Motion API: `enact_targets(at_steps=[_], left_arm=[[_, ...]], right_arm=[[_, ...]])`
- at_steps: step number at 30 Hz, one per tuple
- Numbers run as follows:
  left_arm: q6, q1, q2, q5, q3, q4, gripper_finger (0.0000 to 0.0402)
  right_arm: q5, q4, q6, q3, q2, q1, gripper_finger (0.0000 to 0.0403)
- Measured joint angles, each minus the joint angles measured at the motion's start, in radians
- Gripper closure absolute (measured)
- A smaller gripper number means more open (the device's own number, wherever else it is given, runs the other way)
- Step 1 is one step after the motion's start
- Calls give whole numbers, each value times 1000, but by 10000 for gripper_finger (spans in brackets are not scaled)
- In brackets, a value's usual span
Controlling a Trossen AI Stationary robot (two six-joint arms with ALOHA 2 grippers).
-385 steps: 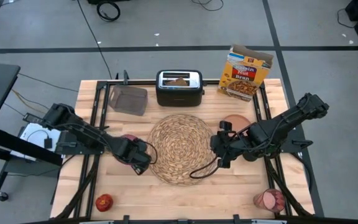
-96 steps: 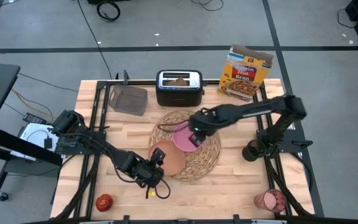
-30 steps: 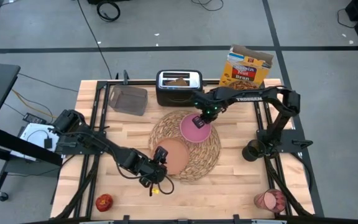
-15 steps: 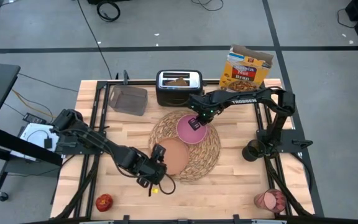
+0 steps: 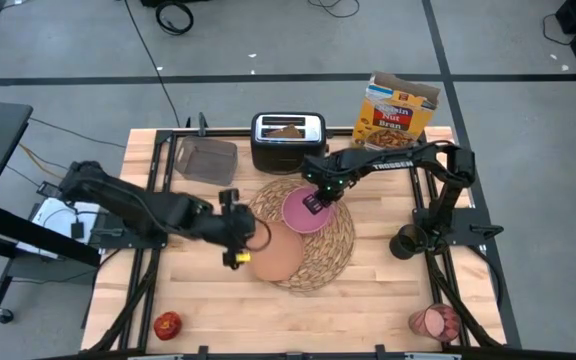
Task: Arrange a breakfast setting
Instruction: Put the brown plate beside the pink bowl on the brown placemat, then pour the cereal from the cereal box into the pink bowl on the brown placemat
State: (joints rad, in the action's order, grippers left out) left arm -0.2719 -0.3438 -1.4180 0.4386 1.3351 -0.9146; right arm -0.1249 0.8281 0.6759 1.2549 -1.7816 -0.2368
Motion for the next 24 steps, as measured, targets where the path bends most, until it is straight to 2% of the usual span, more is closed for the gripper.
enact_targets(at_steps=[9,17,21,24], left_arm=[[-57,60,86,12,0,3,194],[-82,88,115,12,0,31,194],[-84,88,116,12,-15,73,194],[-129,90,125,-1,-105,191,194]], right_arm=[[3,38,1,0,32,21,268],[101,223,8,0,217,50,241],[161,273,15,0,355,132,231],[206,279,63,0,461,273,226]])
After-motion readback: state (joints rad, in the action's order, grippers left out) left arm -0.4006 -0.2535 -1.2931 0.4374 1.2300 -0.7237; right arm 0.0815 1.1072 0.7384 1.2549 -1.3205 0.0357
